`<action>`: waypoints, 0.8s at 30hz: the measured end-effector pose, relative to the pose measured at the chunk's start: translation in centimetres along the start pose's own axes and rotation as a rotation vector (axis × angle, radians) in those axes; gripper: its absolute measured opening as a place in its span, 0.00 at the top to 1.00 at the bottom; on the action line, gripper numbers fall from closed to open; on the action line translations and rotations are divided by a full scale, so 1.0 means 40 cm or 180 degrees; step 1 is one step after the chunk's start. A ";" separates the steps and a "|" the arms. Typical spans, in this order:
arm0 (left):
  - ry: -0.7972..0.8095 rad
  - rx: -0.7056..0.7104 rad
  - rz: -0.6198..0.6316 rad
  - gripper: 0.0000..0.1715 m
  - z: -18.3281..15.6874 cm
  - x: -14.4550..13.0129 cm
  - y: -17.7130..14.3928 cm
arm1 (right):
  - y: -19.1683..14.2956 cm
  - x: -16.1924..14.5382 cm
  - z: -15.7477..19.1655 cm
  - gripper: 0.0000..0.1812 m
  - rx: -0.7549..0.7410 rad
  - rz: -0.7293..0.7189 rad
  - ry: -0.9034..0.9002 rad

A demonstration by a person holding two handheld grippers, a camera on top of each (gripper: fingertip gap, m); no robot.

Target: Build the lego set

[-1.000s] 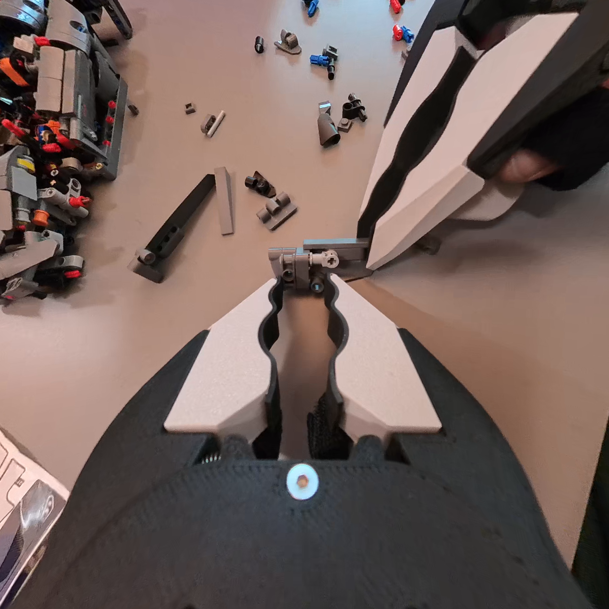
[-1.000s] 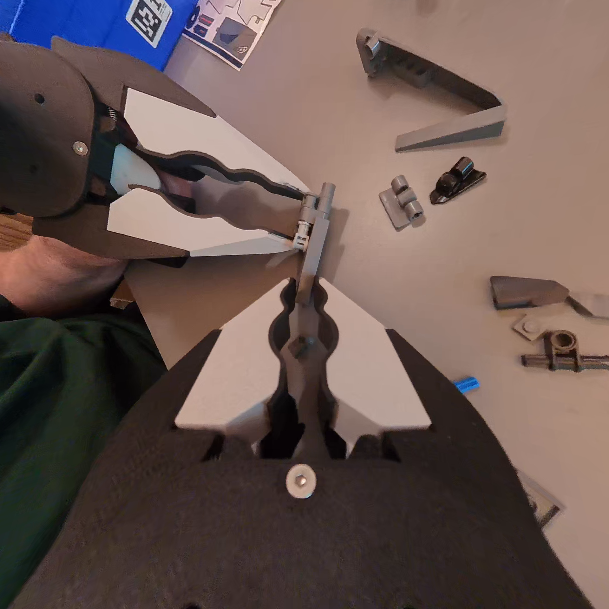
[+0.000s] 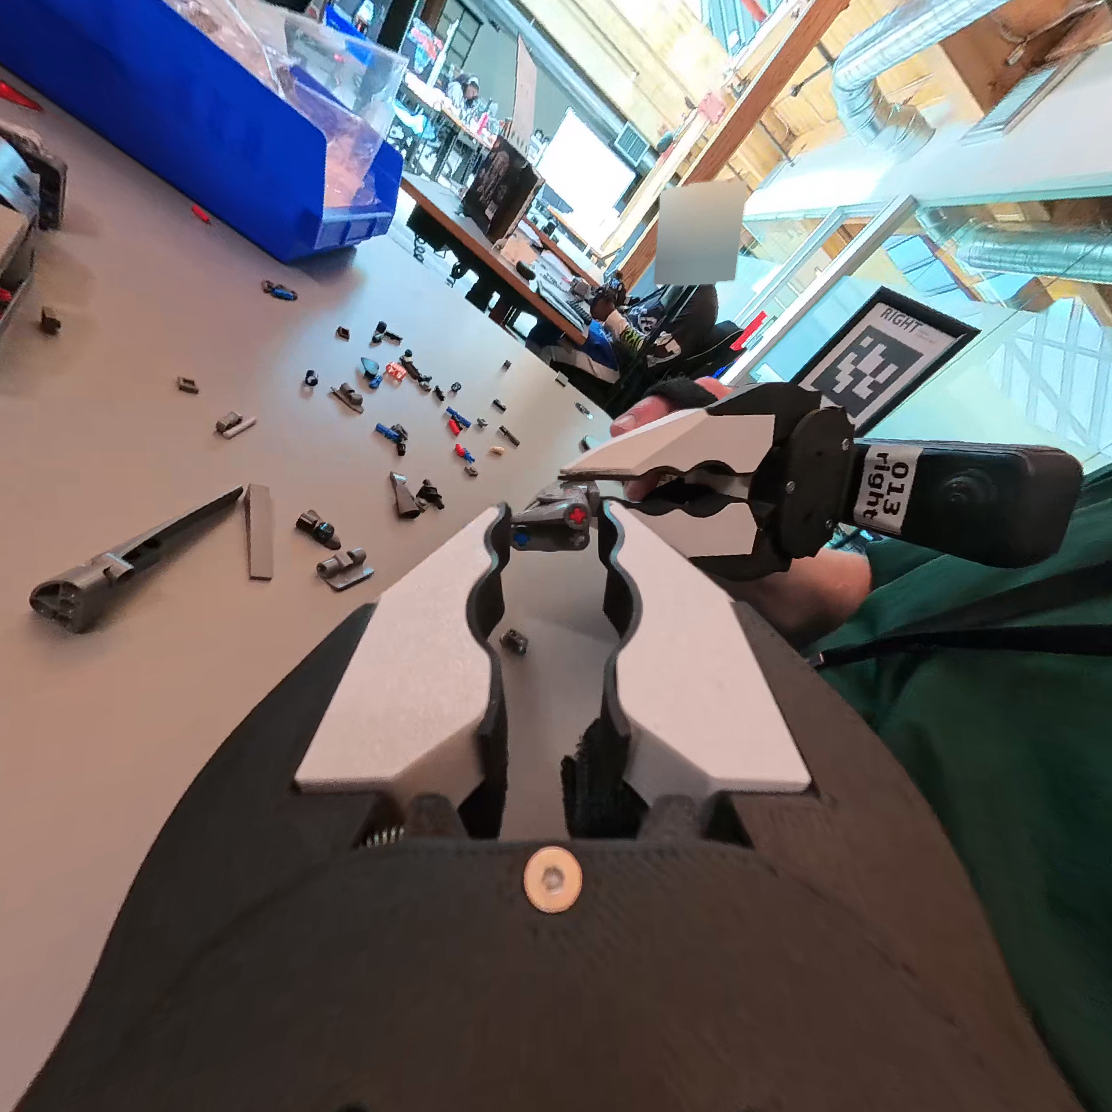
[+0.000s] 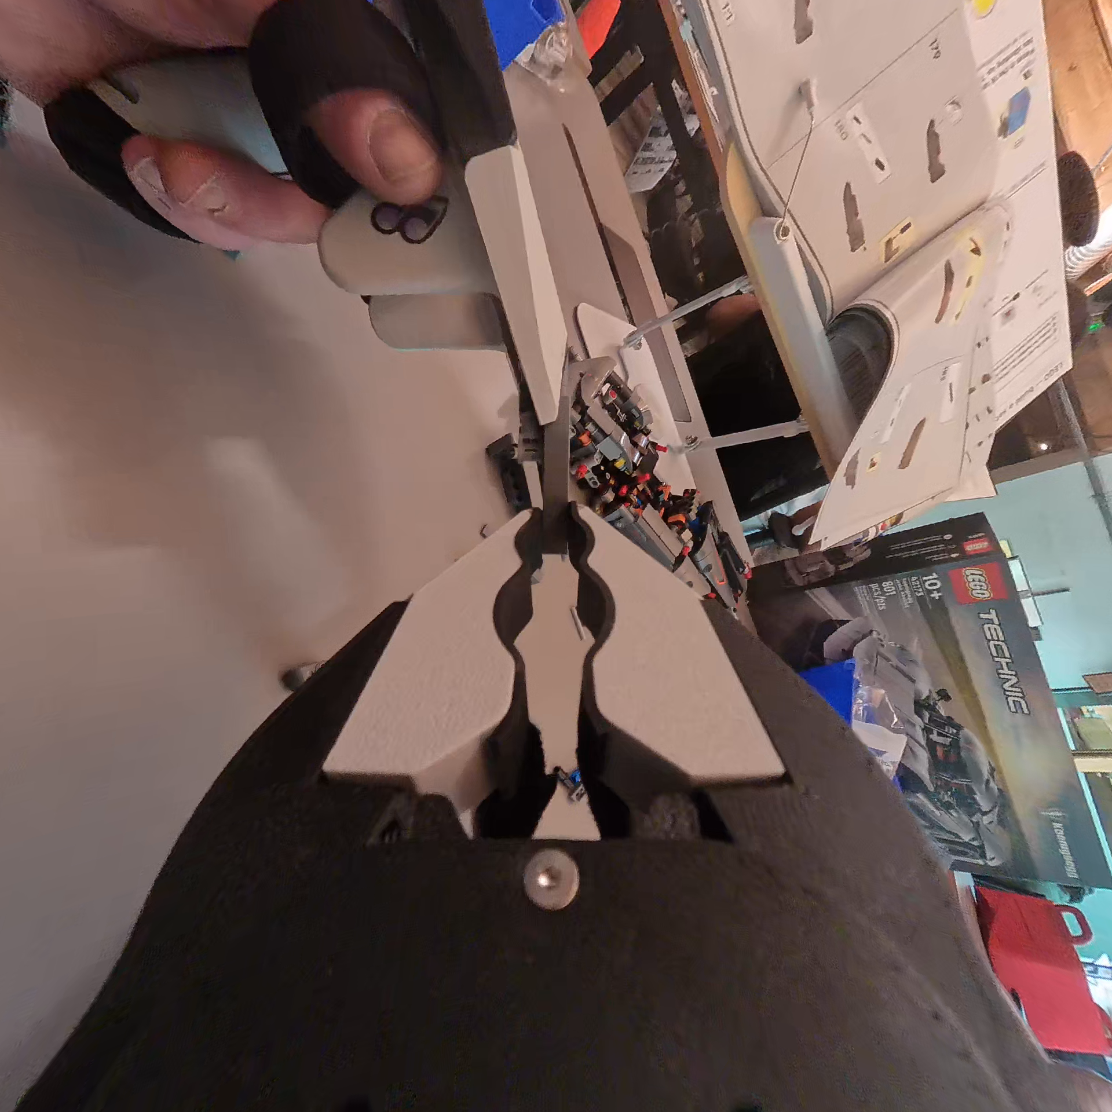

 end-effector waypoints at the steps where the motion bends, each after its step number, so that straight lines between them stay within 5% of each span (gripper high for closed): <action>1: 0.0076 0.0034 -0.0010 0.85 -0.004 0.001 0.000 | -0.001 0.000 -0.003 0.97 -0.0008 0.0000 0.0008; 4: 0.0407 0.0297 -0.0163 0.85 -0.021 0.018 -0.006 | -0.007 -0.004 -0.022 0.92 -0.0019 -0.0068 0.0239; 7: 0.1136 0.1130 -0.0246 0.85 -0.040 0.037 -0.019 | -0.010 -0.029 -0.046 0.85 0.0214 -0.0075 0.0846; 14: 0.2786 0.2433 -0.0025 0.85 -0.119 0.051 0.019 | -0.013 -0.055 -0.052 0.79 0.2291 -0.0763 0.3545; 18: 0.3271 0.2703 -0.0012 0.85 -0.151 0.055 0.041 | -0.008 -0.051 -0.049 0.79 0.3234 -0.1380 0.4497; 24: 0.3535 0.2816 -0.0047 0.85 -0.171 0.058 0.046 | -0.023 -0.027 -0.078 0.80 0.3842 -0.2225 0.4902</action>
Point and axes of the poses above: each gripper's, where its closed fingertips meet, y out along the fingers, x out of its top, z = x × y across the jaws, the point moved 5 cm from there along -y, back along the fingers, and after that the axes turned 12 degrees about z, right-handed, at the moved point
